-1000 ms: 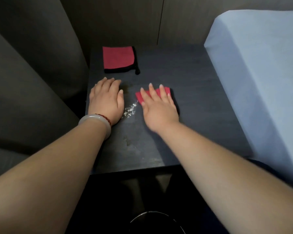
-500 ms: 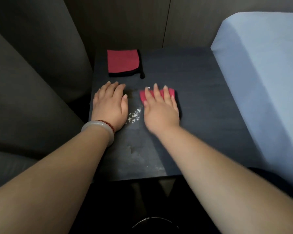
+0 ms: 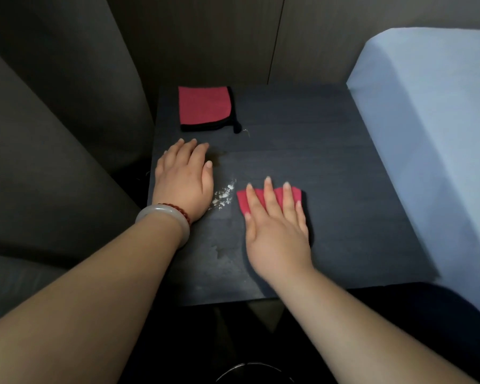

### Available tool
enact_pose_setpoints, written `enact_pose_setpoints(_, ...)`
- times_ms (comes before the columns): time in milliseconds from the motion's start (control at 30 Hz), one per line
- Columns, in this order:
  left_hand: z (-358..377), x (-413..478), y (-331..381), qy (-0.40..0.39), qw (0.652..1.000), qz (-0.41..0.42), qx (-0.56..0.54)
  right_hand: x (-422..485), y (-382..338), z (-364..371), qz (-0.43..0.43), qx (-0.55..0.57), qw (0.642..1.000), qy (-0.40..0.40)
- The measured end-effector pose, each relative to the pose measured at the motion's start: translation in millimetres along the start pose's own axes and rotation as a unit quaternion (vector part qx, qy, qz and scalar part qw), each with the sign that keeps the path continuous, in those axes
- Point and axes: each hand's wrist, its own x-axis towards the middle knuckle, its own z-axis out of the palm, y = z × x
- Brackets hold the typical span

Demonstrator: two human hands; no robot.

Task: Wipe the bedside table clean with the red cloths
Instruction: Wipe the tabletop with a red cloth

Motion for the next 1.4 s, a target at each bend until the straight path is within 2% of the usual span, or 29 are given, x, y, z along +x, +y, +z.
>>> enact_pose_setpoints(100, 0, -1, 0, 0.005, 1.0, -0.007, 0.0, 78, 3, -6, 0.038, -0.006, 0.999, 0.013)
enact_pose_setpoints(200, 1, 0, 0, 0.008, 1.0, -0.003, 0.003, 158, 0, -12, 0.079, 0.004, 0.997, -0.014)
enact_pose_setpoints(300, 1, 1, -1, -0.006, 1.0, -0.003, 0.012, 191, -14, -12, 0.065, 0.004, 0.997, -0.039)
enact_pose_setpoints(400, 2, 2, -1, -0.007, 1.0, 0.003, 0.011, 166, -17, -9, 0.029, 0.003, 0.999, -0.026)
enact_pose_setpoints(533, 1, 1, 0, -0.007, 1.0, 0.001, 0.004, 68, -9, -3, -0.006, 0.017, 1.0, 0.013)
enact_pose_setpoints(667, 1, 0, 0, 0.001, 1.0, 0.0, -0.002, 7, -7, -2, -0.013, -0.003, 1.0, -0.011)
enact_pose_setpoints(800, 2, 0, -1, 0.006, 1.0, 0.002, 0.002, 66, -8, -2, -0.007, -0.005, 1.0, 0.005)
enact_pose_setpoints(967, 2, 2, -2, 0.012, 1.0, 0.005, 0.005, 159, -17, -10, 0.038, -0.011, 0.999, -0.03)
enact_pose_setpoints(1233, 3, 5, -4, -0.021, 1.0, 0.013, -0.009, 70, -18, 2, -0.017, 0.015, 0.999, 0.026)
enact_pose_setpoints(1333, -2, 6, -3, -0.014, 0.998, 0.04, -0.044, 111, -8, -3, -0.026, 0.01, 0.999, 0.023)
enact_pose_setpoints(1400, -5, 18, 2, -0.007, 0.997, 0.052, -0.051, 159, -4, -12, -0.012, 0.007, 1.0, -0.007)
